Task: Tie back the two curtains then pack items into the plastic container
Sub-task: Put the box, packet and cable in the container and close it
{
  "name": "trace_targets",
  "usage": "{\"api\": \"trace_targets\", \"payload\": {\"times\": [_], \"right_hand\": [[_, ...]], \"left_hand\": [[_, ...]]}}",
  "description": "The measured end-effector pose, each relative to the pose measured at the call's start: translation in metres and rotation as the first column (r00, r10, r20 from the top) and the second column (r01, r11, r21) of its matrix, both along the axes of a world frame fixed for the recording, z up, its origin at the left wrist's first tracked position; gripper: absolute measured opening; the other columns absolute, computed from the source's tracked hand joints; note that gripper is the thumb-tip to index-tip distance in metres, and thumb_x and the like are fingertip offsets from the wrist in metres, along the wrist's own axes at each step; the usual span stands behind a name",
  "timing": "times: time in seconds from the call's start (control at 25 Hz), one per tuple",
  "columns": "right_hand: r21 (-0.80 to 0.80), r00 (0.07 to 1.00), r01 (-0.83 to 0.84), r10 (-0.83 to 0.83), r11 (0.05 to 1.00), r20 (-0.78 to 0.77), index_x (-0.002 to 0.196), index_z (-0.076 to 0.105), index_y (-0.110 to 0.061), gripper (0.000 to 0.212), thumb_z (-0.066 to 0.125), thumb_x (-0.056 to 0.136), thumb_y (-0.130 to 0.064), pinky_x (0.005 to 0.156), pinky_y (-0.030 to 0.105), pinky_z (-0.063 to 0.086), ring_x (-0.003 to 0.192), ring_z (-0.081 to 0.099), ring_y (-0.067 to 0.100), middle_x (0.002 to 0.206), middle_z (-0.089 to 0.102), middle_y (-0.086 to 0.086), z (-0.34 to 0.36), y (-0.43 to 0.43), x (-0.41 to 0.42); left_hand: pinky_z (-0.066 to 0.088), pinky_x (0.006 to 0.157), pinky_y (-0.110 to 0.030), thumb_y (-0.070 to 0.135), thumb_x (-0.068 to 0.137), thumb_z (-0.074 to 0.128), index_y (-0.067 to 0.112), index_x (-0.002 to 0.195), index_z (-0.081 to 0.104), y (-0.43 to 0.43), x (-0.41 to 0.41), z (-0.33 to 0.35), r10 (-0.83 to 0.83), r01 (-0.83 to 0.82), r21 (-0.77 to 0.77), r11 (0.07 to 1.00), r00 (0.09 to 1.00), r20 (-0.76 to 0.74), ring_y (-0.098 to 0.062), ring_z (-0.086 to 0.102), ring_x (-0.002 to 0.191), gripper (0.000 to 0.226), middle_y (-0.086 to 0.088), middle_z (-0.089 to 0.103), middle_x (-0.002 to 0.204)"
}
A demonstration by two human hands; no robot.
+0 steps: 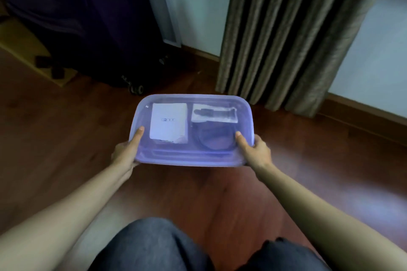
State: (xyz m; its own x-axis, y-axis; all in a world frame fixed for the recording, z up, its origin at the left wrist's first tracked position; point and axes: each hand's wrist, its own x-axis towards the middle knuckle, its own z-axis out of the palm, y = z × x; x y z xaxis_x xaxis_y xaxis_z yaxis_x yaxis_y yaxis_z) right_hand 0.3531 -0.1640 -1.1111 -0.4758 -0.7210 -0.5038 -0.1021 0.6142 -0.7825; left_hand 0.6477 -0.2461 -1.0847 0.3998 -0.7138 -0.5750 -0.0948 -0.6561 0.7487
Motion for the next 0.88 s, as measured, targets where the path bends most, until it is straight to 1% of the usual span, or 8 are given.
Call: {"api": "trace_targets", "payload": {"times": [0.08, 0.2, 0.32, 0.48, 0.64, 0.72, 0.8, 0.88], "right_hand": [[-0.010, 0.999, 0.020, -0.019, 1.000, 0.031, 0.105, 0.061, -0.024, 0.063, 0.056, 0.066, -0.073, 0.086, 0.046, 0.053, 0.097, 0.063, 0.030, 0.100, 0.066, 0.004, 0.007, -0.022, 0.019], [0.023, 1.000, -0.003, 0.003, 1.000, 0.018, 0.117, 0.057, -0.017, 0.057, 0.055, 0.080, -0.061, 0.090, 0.038, 0.048, 0.105, 0.059, 0.034, 0.110, 0.063, 0.009, 0.000, -0.055, 0.040], [0.031, 0.999, -0.033, 0.032, 0.999, 0.004, 0.119, 0.055, -0.016, 0.058, 0.055, 0.082, -0.061, 0.090, 0.039, 0.047, 0.106, 0.059, 0.033, 0.114, 0.063, 0.010, -0.016, -0.083, 0.054], [0.090, 0.998, -0.067, 0.065, 0.994, 0.026, 0.117, 0.057, -0.015, 0.062, 0.058, 0.078, -0.063, 0.088, 0.046, 0.052, 0.102, 0.061, 0.032, 0.111, 0.063, 0.010, -0.037, -0.116, 0.059], [0.081, 0.990, -0.050, 0.038, 0.995, 0.139, 0.112, 0.059, -0.013, 0.059, 0.070, 0.072, -0.055, 0.084, 0.040, 0.055, 0.096, 0.064, 0.026, 0.105, 0.064, 0.005, -0.046, -0.133, 0.059], [0.035, 0.981, -0.031, 0.024, 0.999, 0.192, 0.114, 0.058, -0.016, 0.073, 0.077, 0.058, -0.057, 0.087, 0.038, 0.054, 0.097, 0.064, 0.021, 0.107, 0.067, 0.002, -0.056, -0.135, 0.065], [0.050, 0.940, 0.086, -0.098, 0.995, 0.327, 0.119, 0.053, -0.014, 0.077, 0.082, 0.057, -0.048, 0.092, 0.041, 0.052, 0.102, 0.061, 0.021, 0.114, 0.063, 0.003, -0.064, -0.139, 0.071], [0.137, 0.797, 0.207, -0.248, 0.969, 0.550, 0.124, 0.048, -0.009, 0.060, 0.076, 0.075, -0.031, 0.090, 0.034, 0.050, 0.105, 0.056, 0.021, 0.120, 0.056, 0.003, -0.062, -0.148, 0.074]], "left_hand": [[0.051, 0.085, -0.041, 0.061, 0.071, 0.067, 0.009, 0.123, 0.053, -0.004, 0.006, 0.004, 0.149, -0.143, 0.045, 0.989, 0.966, -0.211, -0.030, 0.059, 0.107, 0.075, -0.014, 0.057, 0.127], [0.042, 0.099, -0.052, 0.061, 0.076, 0.061, 0.013, 0.142, 0.031, -0.008, -0.006, -0.008, 0.221, -0.174, 0.168, 0.970, 0.919, -0.325, -0.045, 0.046, 0.121, 0.087, -0.026, 0.036, 0.141], [0.045, 0.098, -0.049, 0.045, 0.081, 0.065, 0.017, 0.140, 0.035, -0.021, -0.033, -0.024, 0.199, -0.146, 0.154, 0.977, 0.880, -0.431, -0.042, 0.050, 0.118, 0.072, -0.024, 0.040, 0.139], [0.049, 0.078, -0.039, 0.019, 0.084, 0.067, 0.011, 0.126, 0.051, -0.055, -0.047, -0.054, 0.285, -0.263, 0.112, 0.958, 0.855, -0.434, -0.027, 0.058, 0.102, 0.046, -0.013, 0.058, 0.125], [0.050, 0.076, -0.037, 0.015, 0.086, 0.065, 0.007, 0.126, 0.049, -0.080, -0.056, -0.071, 0.326, -0.295, 0.142, 0.945, 0.815, -0.478, -0.028, 0.057, 0.103, 0.045, -0.013, 0.058, 0.114], [0.050, 0.076, -0.037, 0.016, 0.085, 0.066, 0.007, 0.124, 0.049, -0.093, -0.060, -0.076, 0.321, -0.292, 0.137, 0.946, 0.801, -0.505, -0.027, 0.058, 0.099, 0.043, -0.012, 0.058, 0.112], [0.050, 0.075, -0.037, 0.016, 0.086, 0.065, 0.008, 0.121, 0.051, -0.108, -0.063, -0.083, 0.277, -0.254, 0.116, 0.960, 0.819, -0.503, -0.026, 0.057, 0.097, 0.039, -0.012, 0.059, 0.114], [0.052, 0.067, -0.036, 0.018, 0.087, 0.064, 0.007, 0.125, 0.052, -0.124, -0.068, -0.088, 0.213, -0.187, 0.104, 0.977, 0.834, -0.509, -0.026, 0.059, 0.098, 0.041, -0.013, 0.060, 0.120]]}}
